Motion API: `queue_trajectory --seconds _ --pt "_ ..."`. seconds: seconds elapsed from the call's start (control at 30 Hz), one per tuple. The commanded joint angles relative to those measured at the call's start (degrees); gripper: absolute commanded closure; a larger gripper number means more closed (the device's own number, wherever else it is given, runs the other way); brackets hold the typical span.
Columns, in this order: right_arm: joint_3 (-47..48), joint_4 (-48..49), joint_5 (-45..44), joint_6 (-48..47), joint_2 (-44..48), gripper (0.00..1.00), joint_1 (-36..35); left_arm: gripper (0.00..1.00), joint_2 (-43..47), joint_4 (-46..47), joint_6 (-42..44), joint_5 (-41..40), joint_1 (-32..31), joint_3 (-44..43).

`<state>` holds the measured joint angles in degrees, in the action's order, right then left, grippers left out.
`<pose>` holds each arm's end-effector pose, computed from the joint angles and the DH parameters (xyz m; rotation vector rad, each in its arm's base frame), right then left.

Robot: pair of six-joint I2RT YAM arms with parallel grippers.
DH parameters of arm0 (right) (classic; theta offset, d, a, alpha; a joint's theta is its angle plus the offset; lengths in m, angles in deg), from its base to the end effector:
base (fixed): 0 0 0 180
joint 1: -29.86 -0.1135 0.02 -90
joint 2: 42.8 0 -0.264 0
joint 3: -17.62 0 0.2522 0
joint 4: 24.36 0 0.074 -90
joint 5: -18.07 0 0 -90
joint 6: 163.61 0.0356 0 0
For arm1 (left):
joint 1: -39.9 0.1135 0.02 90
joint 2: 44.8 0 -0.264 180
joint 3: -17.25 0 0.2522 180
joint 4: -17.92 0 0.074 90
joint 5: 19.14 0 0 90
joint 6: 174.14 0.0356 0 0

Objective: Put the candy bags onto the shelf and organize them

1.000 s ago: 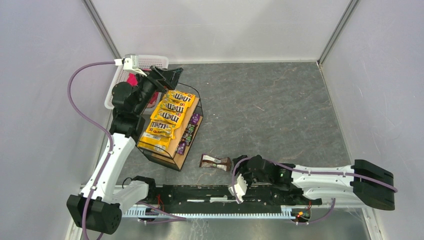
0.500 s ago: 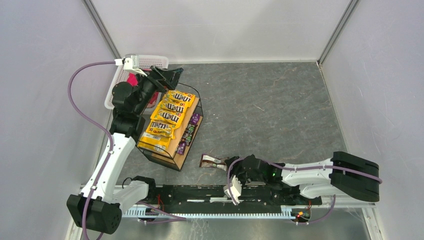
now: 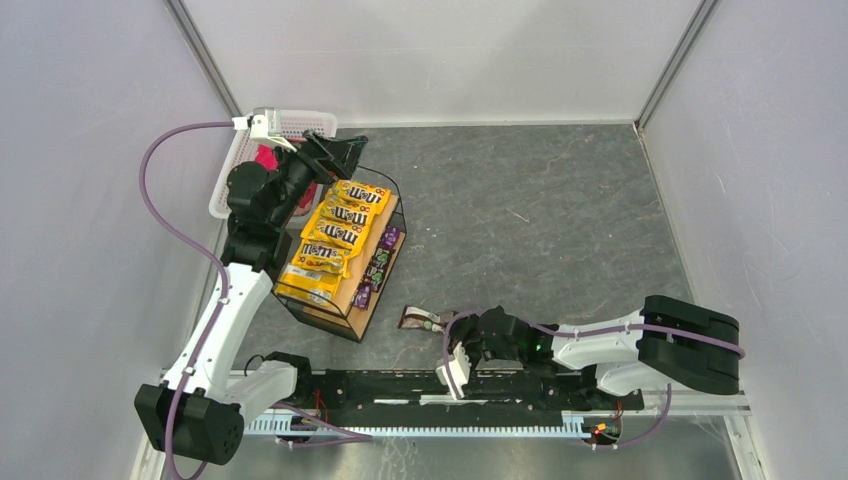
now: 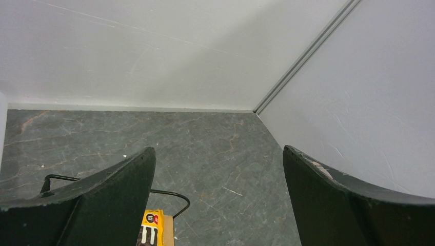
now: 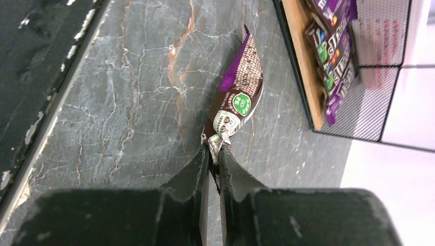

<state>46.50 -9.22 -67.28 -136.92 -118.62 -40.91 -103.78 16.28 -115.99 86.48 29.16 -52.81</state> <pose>0.0699 0.2092 0.1275 -1.9778 0.7857 0.1632 0.2323 -0.0538 0.4060 -0.0347 1.4607 -0.8024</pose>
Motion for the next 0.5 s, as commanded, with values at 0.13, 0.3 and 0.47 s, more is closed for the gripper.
queue_trajectory --seconds 0.13,0.3,0.47 --pt "5.10 0.37 -4.25 25.88 6.75 0.87 -0.10 0.01 -0.67 0.55 1.61 0.56 -0.31 -1.80" --pt "10.38 -3.77 -9.81 50.99 9.51 0.95 2.46 0.01 -0.65 -0.01 2.26 -0.12 -0.33 -1.97" --pt "12.27 -2.03 3.47 79.44 6.34 0.99 10.45 0.01 -0.77 -0.47 2.95 -0.88 -0.33 -2.11"
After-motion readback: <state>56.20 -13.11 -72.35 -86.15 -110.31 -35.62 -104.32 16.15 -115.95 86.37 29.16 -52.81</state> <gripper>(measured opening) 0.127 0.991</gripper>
